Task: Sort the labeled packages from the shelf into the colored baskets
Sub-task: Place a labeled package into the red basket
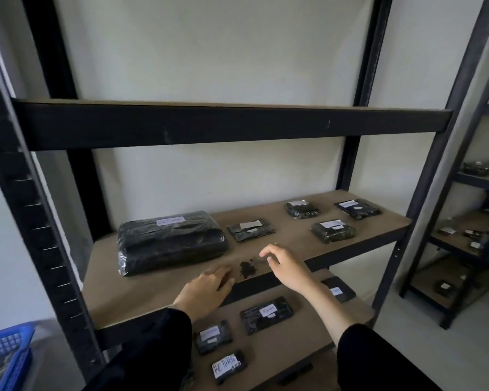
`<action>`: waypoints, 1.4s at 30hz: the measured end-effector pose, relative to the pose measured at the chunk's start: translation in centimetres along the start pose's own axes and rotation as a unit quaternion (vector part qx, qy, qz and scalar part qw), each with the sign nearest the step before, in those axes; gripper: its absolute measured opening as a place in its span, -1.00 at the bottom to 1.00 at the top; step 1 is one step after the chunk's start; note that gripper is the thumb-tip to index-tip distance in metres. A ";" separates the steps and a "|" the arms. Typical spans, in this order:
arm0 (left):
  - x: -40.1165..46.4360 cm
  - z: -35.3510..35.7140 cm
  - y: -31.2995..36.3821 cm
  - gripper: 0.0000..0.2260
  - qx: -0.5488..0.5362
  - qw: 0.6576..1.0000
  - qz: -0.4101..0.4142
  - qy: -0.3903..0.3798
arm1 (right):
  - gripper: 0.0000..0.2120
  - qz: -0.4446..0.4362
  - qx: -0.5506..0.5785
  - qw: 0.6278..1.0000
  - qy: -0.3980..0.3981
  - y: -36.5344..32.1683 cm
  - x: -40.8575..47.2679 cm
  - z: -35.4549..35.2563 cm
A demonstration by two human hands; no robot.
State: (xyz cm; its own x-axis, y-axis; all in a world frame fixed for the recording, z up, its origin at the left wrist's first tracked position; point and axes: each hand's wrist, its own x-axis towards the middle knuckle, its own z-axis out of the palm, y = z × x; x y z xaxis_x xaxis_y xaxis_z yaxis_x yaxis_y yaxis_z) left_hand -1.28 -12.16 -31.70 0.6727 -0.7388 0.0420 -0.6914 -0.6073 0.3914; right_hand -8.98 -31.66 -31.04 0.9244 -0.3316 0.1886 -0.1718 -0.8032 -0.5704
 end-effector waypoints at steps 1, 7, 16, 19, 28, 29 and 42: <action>0.8 0.4 0.4 -0.60 -0.009 1.000 0.002 0.000 | -0.80 0.002 0.007 1.000 -0.007 0.9 1.1 0.2; 5.0 2.7 2.7 -0.44 0.049 0.999 -0.020 -0.003 | -0.68 -0.032 -0.007 0.999 -0.001 4.7 7.3 0.3; 10.1 4.4 4.9 -0.24 0.054 0.989 -0.140 -0.006 | -0.47 -0.021 -0.096 0.995 0.030 8.2 15.0 0.9; 10.8 5.0 5.5 -0.22 0.056 0.983 -0.173 0.026 | -0.42 0.025 -0.113 0.993 -0.004 8.4 16.0 1.1; 10.9 5.5 5.8 -0.19 0.080 0.975 -0.191 0.078 | -0.62 -0.011 -0.035 0.998 0.041 9.5 16.4 1.2; 10.8 5.5 5.8 -0.17 0.081 0.975 -0.193 0.079 | -0.65 -0.013 0.033 0.999 0.035 9.5 16.3 0.9; 10.4 5.1 6.5 -0.31 0.059 0.976 -0.188 0.090 | -0.71 -0.026 0.354 0.934 -0.048 9.0 14.6 -1.2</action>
State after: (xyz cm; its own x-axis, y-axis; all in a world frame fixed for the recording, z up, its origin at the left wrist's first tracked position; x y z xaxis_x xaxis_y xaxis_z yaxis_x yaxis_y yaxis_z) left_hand -0.06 -25.28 -33.40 0.9129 -0.4003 0.0797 -0.4048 -0.8629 0.3024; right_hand 2.56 -44.30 -32.46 0.9570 -0.2286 0.1783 0.1117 -0.2768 -0.9544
